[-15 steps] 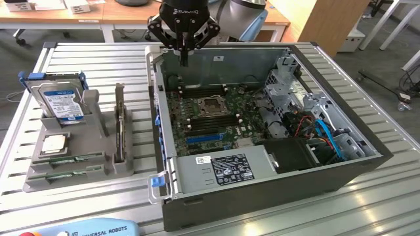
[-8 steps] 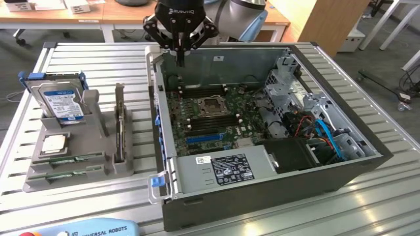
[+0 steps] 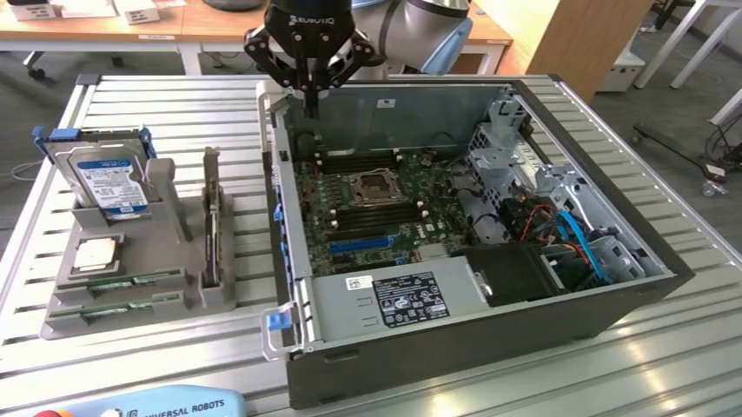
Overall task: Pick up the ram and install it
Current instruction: 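Reach for the ram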
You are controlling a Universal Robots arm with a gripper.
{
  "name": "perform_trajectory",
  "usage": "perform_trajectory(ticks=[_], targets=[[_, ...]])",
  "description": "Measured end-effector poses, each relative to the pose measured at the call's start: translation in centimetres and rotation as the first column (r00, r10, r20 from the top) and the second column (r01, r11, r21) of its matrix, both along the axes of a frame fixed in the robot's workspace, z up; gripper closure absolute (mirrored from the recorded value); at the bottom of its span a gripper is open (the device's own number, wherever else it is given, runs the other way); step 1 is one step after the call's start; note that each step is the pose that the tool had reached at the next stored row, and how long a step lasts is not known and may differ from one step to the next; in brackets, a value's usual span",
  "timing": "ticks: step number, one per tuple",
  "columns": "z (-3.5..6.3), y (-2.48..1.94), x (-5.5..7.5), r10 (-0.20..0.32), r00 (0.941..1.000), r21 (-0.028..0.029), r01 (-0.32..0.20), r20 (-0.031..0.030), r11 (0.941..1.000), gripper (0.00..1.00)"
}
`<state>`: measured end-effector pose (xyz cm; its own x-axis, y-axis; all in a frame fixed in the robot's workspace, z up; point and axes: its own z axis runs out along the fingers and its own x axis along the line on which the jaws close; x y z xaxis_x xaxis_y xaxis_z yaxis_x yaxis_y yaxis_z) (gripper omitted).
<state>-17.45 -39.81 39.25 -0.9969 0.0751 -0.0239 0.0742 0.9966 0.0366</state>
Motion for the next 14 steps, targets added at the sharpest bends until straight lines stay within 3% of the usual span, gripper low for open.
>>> perform_trajectory(ticks=[14], targets=[[-0.13, 0.02, -1.8, 0.0, 1.0, -0.0016, 0.0, 0.0001, 1.0, 0.9]])
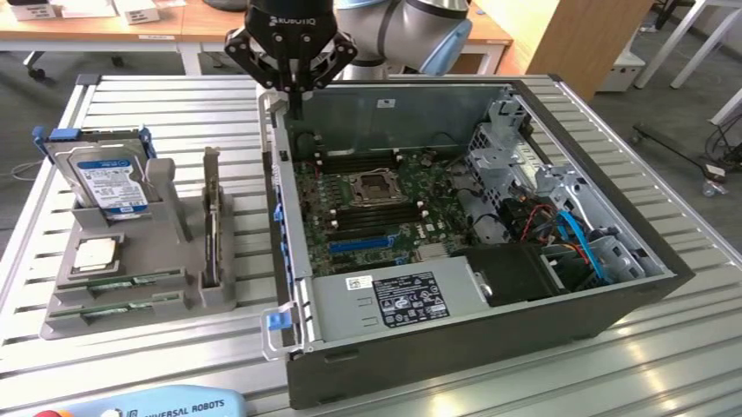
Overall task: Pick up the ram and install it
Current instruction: 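Reach for the ram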
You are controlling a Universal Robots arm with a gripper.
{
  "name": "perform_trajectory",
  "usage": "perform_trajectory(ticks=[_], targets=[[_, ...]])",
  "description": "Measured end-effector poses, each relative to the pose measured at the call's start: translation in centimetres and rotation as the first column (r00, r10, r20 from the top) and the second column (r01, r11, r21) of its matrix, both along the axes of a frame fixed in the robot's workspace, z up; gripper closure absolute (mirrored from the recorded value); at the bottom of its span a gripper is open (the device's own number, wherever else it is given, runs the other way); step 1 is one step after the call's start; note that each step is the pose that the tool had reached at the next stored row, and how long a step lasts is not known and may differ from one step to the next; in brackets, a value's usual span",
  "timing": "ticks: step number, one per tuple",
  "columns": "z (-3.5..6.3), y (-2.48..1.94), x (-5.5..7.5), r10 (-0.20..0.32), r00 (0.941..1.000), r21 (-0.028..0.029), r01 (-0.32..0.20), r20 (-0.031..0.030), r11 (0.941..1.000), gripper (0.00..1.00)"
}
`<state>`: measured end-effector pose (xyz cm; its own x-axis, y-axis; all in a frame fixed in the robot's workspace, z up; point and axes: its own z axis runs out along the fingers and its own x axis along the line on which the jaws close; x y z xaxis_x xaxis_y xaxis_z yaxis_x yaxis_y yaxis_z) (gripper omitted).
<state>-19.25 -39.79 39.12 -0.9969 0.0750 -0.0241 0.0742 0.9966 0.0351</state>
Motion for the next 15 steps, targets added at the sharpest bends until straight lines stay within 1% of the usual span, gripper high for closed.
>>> perform_trajectory(ticks=[5, 15], targets=[[-0.05, 0.03, -0.9, 0.0, 1.0, 0.0, 0.0, 0.0, 1.0, 0.9], [-0.11, 0.12, -3.6, 0.0, 1.0, 0.0, 0.0, -0.0001, 1.0, 0.9]])
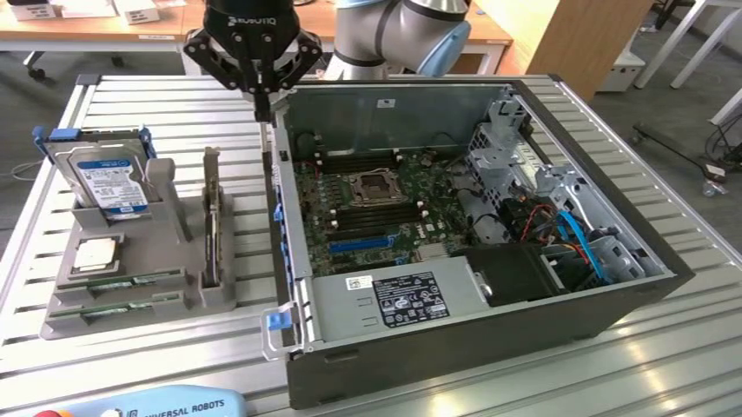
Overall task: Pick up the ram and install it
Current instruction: 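Reach for the ram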
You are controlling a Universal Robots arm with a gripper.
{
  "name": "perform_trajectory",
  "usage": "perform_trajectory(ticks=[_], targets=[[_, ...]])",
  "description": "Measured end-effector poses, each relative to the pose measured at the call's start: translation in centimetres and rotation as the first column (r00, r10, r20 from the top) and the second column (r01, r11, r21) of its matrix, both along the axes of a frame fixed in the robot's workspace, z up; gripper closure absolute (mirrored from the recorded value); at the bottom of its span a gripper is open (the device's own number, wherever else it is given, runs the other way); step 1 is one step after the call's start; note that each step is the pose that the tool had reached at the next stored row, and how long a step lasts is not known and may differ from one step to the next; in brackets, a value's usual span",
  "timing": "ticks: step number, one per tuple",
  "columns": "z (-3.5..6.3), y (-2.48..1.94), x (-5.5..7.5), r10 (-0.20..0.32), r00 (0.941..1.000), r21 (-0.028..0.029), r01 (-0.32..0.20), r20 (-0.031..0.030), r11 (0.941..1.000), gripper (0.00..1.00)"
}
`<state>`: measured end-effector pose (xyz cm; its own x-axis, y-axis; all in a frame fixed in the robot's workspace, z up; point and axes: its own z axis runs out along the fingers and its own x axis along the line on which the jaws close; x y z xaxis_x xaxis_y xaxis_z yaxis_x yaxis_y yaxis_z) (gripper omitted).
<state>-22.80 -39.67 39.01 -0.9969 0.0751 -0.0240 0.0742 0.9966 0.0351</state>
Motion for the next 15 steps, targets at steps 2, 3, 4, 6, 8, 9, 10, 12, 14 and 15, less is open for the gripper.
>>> perform_trajectory(ticks=[2, 3, 4, 6, 8, 9, 10, 12, 14, 15], targets=[[-0.01, 0.02, -0.6, 0.0, 1.0, 0.0, 0.0, 0.0, 1.0, 0.9], [-0.02, 0.03, -0.9, 0.0, 1.0, 0.0, 0.0, 0.0, 1.0, 0.9], [-0.02, 0.04, -1.2, 0.0, 1.0, 0.0, 0.0, 0.0001, 1.0, 0.9], [-0.03, 0.06, -1.8, 0.0, 1.0, 0.0, 0.0, 0.0, 1.0, 0.9], [-0.05, 0.09, -2.4, 0.0, 1.0, 0.0, 0.0, 0.0, 1.0, 0.9], [-0.05, 0.11, -2.7, 0.0, 1.0, 0.0, 0.0, 0.0001, 1.0, 0.9], [-0.06, 0.13, -3.0, 0.0, 1.0, 0.0, 0.0, 0.0, 1.0, 0.9], [-0.07, 0.15, -3.6, 0.0, 1.0, 0.0, 0.0, 0.0, 1.0, 0.9], [-0.08, 0.17, -4.2, 0.0, 1.0, 0.0, 0.0, 0.0001, 1.0, 0.9], [-0.09, 0.19, -4.5, 0.0, 1.0, 0.0, 0.0, 0.0001, 1.0, 0.9]])
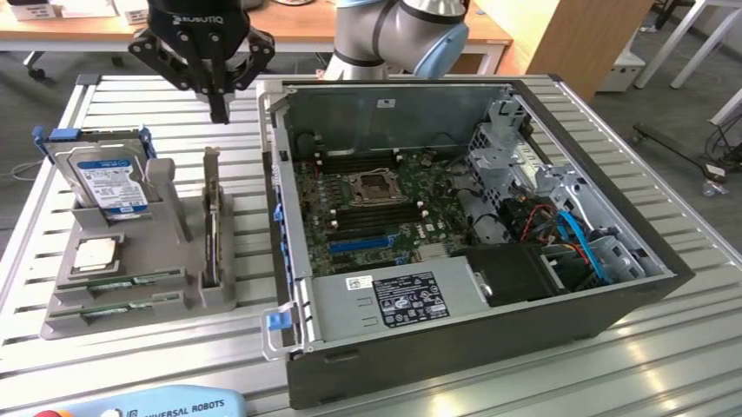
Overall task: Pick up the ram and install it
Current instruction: 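Reach for the ram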
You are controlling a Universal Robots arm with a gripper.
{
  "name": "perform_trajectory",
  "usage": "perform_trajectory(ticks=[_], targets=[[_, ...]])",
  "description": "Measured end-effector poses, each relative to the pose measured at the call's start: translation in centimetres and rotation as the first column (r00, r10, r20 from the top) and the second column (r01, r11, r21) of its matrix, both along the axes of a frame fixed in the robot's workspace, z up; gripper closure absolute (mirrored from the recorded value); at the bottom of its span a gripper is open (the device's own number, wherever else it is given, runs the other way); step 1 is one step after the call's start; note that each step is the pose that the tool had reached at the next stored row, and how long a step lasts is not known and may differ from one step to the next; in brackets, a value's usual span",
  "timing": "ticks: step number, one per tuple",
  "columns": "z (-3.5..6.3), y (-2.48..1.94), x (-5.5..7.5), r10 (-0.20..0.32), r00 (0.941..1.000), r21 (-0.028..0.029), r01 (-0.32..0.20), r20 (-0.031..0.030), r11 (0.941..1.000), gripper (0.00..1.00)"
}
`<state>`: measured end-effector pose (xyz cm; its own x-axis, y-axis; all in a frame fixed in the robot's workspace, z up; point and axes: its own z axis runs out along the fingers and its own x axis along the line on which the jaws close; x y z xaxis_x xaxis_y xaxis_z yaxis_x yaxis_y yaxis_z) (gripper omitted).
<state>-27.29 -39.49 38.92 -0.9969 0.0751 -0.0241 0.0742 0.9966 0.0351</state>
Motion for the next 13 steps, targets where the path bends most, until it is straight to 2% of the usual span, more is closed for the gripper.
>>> perform_trajectory(ticks=[13], targets=[[-0.08, 0.17, -3.7, 0.0, 1.0, 0.0, 0.0, 0.0, 1.0, 0.9]])
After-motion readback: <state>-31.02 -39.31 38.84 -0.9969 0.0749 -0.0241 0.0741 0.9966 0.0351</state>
